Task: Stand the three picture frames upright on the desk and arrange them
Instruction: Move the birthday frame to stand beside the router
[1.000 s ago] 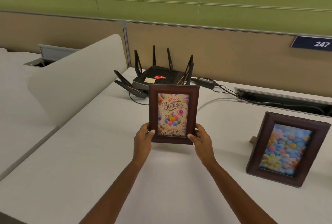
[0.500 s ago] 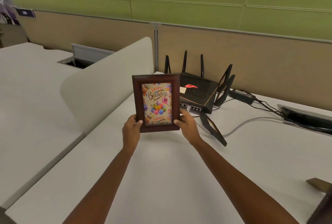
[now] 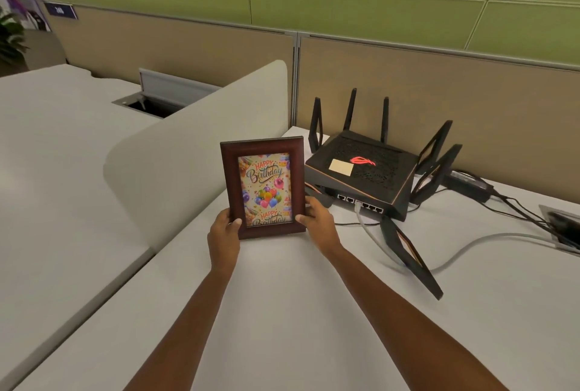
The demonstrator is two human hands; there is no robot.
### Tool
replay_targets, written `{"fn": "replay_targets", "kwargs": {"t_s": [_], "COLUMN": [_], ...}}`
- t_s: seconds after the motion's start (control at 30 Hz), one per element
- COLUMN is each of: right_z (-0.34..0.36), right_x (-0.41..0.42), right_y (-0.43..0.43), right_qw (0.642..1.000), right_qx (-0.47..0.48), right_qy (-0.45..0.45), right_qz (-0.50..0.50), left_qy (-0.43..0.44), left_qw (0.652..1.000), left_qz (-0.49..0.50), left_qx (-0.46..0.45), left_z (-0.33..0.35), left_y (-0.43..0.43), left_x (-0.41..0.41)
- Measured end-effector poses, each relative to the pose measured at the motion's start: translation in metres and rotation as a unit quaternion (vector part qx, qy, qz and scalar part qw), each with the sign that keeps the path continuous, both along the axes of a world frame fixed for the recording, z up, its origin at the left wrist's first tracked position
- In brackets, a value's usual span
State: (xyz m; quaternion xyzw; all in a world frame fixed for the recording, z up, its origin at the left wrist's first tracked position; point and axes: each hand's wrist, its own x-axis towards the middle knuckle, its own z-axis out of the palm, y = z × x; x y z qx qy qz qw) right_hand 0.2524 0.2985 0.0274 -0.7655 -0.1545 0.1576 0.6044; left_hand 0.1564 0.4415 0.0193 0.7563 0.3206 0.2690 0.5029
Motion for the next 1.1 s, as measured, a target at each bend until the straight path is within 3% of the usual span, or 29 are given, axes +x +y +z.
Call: {"fn": "replay_targets", "kwargs": {"t_s": [0.37, 0.77, 1.0, 1.1], "right_z": [-0.007, -0.010, -0.017, -0.019], "right_x": [-0.006, -0.024, -0.049, -0.062], "right_y": [-0.002, -0.014, -0.034, -0.045], "right_qw": [1.000, 0.999, 0.988, 0.982], "right_qx": [0.014, -0.052, -0.139, -0.172], "right_qy": [0.013, -0.007, -0.067, -0.079], "right_qz": [0.000, 0.011, 0.009, 0.019], "left_qy": [0.004, 0.043, 0.122, 0.208], "left_qw": [1.000, 0.999, 0.985, 0.957], "left_qz": [-0.022, -0.020, 0.010, -0.008], "left_qx": [0.013, 0.018, 0.119, 0.204], "left_z": [-0.004, -0.014, -0.022, -0.025], "left_y": [-0.004, -0.017, -0.049, -0.061], "left_x": [-0.005, -0.018, -0.044, -0.054]}}
